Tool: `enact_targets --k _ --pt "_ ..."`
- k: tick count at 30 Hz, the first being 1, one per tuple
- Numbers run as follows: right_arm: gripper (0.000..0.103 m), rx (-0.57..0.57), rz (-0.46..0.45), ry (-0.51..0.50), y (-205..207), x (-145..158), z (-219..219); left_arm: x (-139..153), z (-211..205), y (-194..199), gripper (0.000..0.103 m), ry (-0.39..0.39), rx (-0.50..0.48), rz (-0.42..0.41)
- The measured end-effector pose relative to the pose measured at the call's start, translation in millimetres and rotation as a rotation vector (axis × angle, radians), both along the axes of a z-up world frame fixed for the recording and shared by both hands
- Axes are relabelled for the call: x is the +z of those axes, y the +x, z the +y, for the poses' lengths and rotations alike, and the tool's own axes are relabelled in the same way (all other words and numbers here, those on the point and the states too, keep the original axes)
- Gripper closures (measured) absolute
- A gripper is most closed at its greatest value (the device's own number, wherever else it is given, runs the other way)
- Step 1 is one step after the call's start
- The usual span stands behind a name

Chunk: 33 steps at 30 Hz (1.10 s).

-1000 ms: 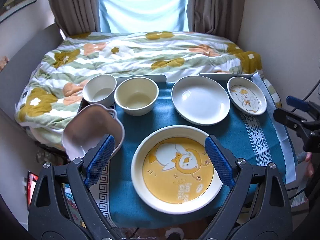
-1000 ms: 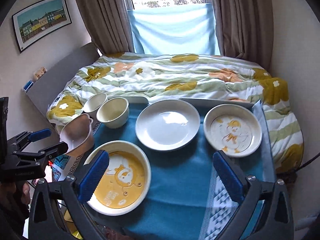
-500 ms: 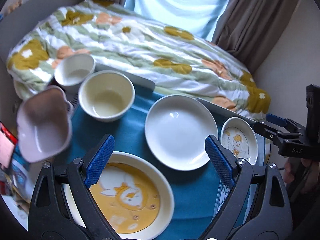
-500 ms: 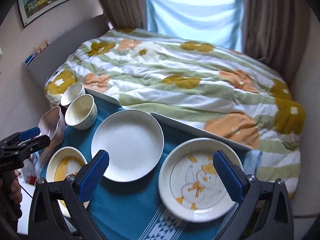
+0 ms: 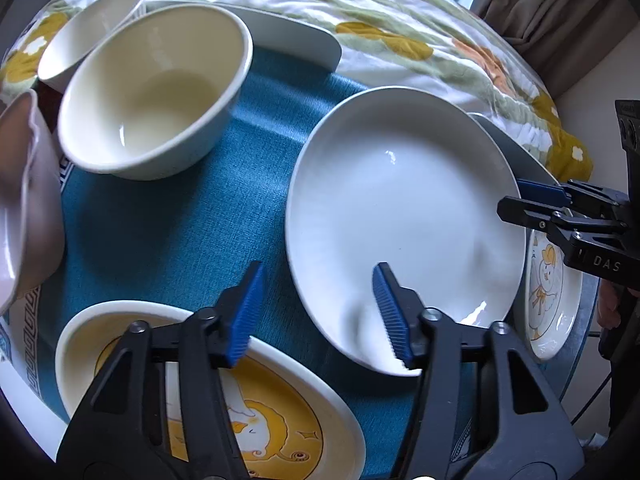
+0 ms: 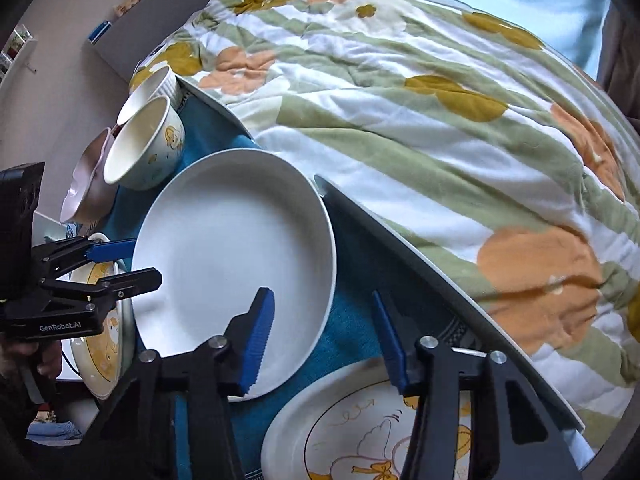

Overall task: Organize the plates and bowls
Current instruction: 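Close the left tool on the white plate rim and lift it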

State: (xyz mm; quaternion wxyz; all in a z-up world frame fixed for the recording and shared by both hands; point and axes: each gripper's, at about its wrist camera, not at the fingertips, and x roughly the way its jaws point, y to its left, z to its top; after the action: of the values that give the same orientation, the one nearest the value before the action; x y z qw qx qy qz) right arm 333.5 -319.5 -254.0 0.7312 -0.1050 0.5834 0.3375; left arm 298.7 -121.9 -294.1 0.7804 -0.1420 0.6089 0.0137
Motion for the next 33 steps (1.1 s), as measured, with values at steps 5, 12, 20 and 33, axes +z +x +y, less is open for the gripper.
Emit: enact_targets --k 5,12,20,33 --pt "0.078 0.039 0.027 -0.009 4.8 -9.7 5.9 -6.7 0.1 6.4 0.074 -0.005 -0.009 0.026" --pt "0.088 0.059 0.029 -0.012 0.3 -13.9 6.6 -4.9 -0.4 10.6 0.079 -0.002 0.005 0.042" --pt "0.088 0.064 0.028 -0.024 0.8 -12.3 8.4 -2.7 -3.5 16.7 0.079 0.014 -0.001 0.053" --pt "0.088 0.032 0.026 0.003 -0.4 10.4 6.3 24.9 0.3 6.2 0.079 0.020 -0.016 0.005"
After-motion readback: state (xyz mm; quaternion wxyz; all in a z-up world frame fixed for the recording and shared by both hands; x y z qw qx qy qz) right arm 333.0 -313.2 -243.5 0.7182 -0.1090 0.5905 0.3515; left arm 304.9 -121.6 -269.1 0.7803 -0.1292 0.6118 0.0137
